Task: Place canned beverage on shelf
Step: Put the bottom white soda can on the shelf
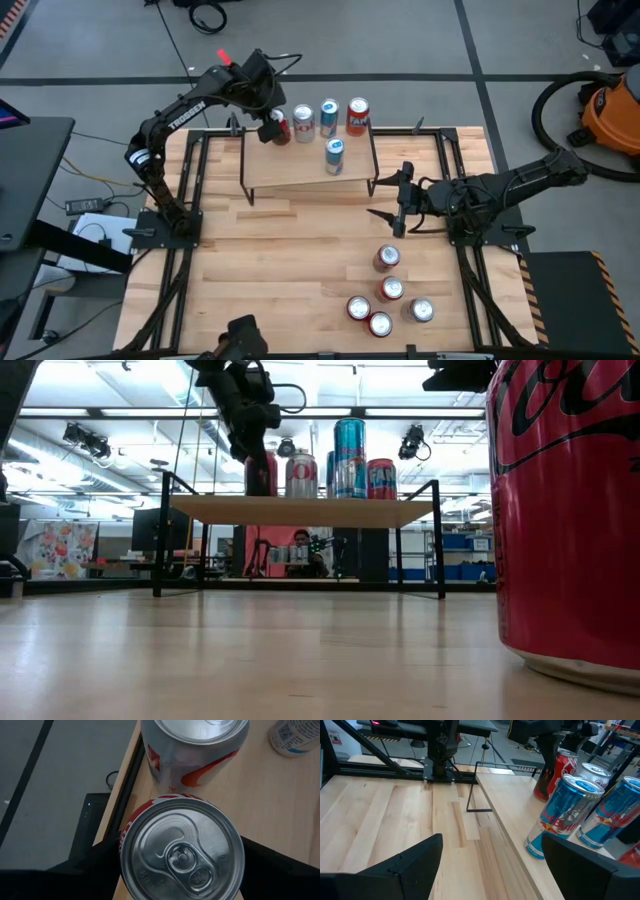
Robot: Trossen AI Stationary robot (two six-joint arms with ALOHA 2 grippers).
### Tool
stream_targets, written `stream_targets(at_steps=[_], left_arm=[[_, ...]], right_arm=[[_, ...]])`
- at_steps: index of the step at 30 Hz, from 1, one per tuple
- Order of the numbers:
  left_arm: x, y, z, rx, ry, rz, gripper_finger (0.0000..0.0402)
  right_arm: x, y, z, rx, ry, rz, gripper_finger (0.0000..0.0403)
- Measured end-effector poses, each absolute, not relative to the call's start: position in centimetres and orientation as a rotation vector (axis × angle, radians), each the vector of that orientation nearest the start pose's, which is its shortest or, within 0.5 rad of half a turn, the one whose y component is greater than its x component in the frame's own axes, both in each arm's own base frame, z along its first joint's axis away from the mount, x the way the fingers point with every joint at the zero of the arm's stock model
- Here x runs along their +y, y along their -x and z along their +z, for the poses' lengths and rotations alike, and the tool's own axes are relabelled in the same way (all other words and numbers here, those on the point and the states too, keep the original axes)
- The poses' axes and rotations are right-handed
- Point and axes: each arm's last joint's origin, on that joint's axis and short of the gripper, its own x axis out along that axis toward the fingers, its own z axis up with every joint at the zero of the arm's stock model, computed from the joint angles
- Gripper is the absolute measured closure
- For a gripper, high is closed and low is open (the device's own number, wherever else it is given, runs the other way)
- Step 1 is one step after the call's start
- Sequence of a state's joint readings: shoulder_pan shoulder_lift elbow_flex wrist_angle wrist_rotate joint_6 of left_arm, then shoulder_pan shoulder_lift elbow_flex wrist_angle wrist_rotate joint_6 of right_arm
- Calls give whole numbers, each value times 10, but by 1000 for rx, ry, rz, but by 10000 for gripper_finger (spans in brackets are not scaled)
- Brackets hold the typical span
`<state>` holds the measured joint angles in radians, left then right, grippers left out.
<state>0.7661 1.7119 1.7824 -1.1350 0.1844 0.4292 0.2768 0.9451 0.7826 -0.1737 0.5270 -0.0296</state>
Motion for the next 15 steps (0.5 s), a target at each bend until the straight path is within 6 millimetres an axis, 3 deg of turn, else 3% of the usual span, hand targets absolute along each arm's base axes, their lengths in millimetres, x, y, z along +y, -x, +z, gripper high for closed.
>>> stream_targets(at_steps=[5, 15], left_arm=[[233, -256, 358, 1021, 129, 328, 72], [224, -265, 356, 1074, 58, 379, 6]], right_arm=[[42, -201, 306, 314, 161, -243, 53], [42, -201, 306, 314, 161, -241, 53]])
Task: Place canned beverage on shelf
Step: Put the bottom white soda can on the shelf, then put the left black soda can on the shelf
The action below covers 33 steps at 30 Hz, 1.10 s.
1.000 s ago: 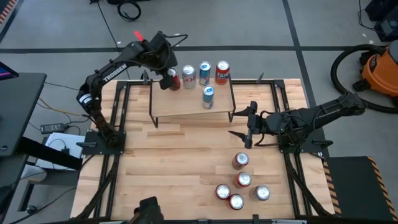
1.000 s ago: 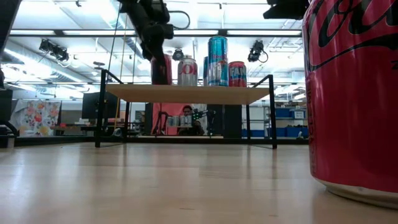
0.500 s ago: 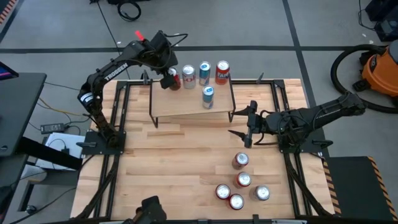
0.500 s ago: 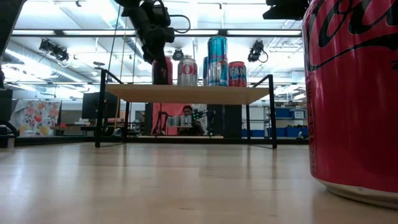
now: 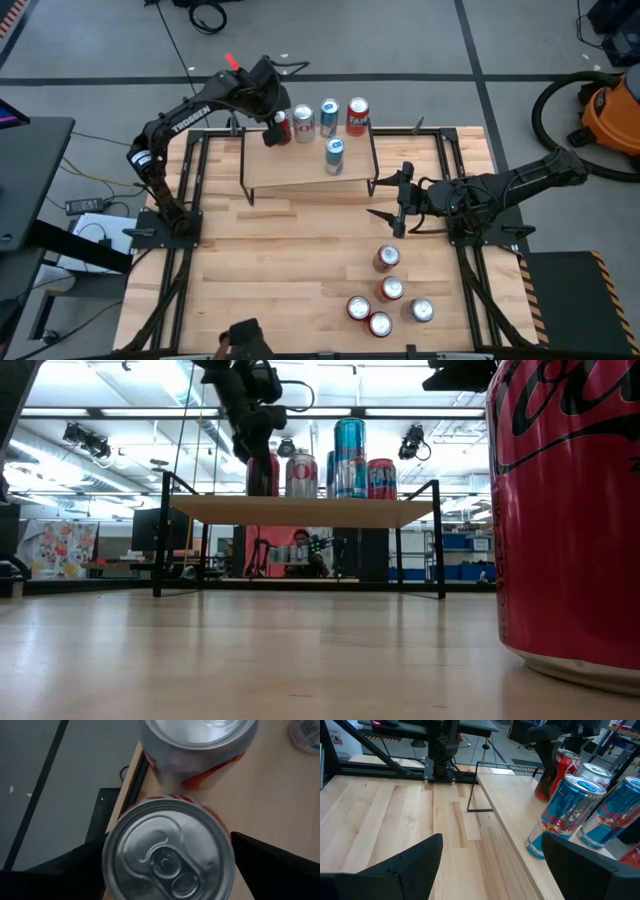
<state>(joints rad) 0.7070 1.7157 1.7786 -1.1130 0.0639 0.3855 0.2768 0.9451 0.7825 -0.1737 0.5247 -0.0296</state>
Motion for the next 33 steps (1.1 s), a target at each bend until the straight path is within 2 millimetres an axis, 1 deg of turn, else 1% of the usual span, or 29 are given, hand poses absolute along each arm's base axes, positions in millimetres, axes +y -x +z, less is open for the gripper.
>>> stream_targets(at_steps=[10, 12, 21, 26, 30, 33], left_arm=[[220, -269, 356, 1079, 44, 378, 2], [220, -269, 359, 1073, 40, 381, 2], [218, -267, 381, 1018, 12, 398, 2], [216, -265, 401, 962, -16, 417, 1], [210, -265, 420, 917, -67, 432, 1], [200, -269, 430, 893, -101, 412, 1]], right_arm=[[42, -201, 307, 313, 159, -239, 53], [42, -201, 307, 310, 158, -238, 53], [42, -201, 307, 308, 157, -237, 53], [42, -201, 307, 308, 157, -237, 53], [42, -201, 307, 309, 157, -237, 53], [42, -201, 307, 309, 158, -237, 53]])
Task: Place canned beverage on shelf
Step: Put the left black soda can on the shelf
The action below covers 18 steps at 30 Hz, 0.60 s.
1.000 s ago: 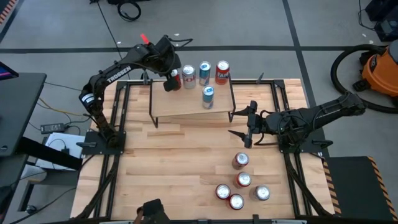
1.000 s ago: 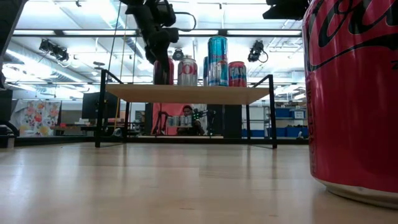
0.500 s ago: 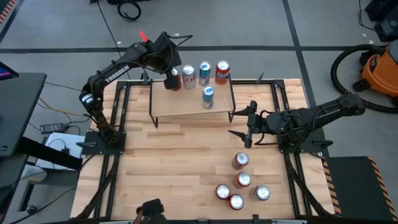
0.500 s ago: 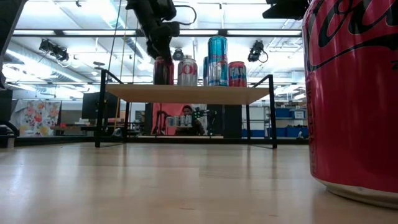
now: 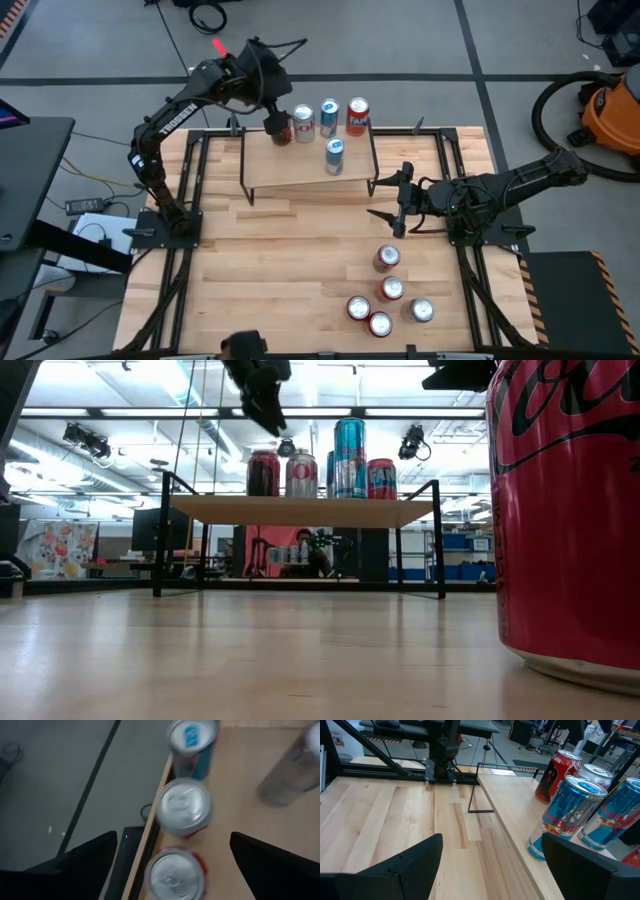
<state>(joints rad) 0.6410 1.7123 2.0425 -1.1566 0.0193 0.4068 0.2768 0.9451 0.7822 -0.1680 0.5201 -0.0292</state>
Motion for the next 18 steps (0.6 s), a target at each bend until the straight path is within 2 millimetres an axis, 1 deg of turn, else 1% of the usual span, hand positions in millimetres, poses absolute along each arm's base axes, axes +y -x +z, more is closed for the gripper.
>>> stream_targets(at_steps=[4, 7, 18], left_arm=[[181, -279, 433, 890, -129, 351, 1], [162, -288, 432, 905, -132, 294, 1], [91, -308, 422, 1010, -35, 142, 1]], right_arm=[[42, -201, 307, 310, 158, -237, 53], [42, -201, 306, 314, 159, -237, 53], [42, -201, 307, 306, 152, -238, 53]])
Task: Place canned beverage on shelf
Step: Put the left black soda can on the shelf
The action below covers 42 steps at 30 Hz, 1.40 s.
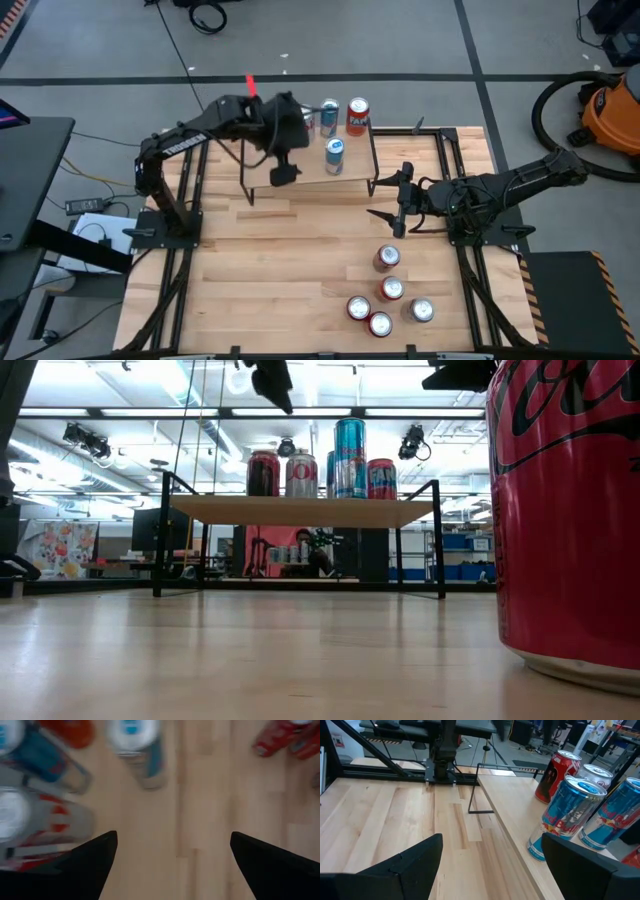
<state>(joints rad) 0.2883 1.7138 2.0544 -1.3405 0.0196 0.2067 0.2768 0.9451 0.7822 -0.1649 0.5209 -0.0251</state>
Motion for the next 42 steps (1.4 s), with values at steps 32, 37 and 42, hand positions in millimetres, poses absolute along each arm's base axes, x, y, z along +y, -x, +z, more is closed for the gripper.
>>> stream_targets(at_steps=[32, 37, 42], left_arm=[[-86, -382, 359, 1053, -185, -79, 2], [-113, -396, 342, 1023, -213, -138, 2], [-130, -409, 329, 975, -213, -164, 2]], right_arm=[[49, -197, 300, 399, 48, -136, 53], [50, -197, 303, 390, 48, -135, 53], [50, -196, 302, 398, 55, -137, 53]])
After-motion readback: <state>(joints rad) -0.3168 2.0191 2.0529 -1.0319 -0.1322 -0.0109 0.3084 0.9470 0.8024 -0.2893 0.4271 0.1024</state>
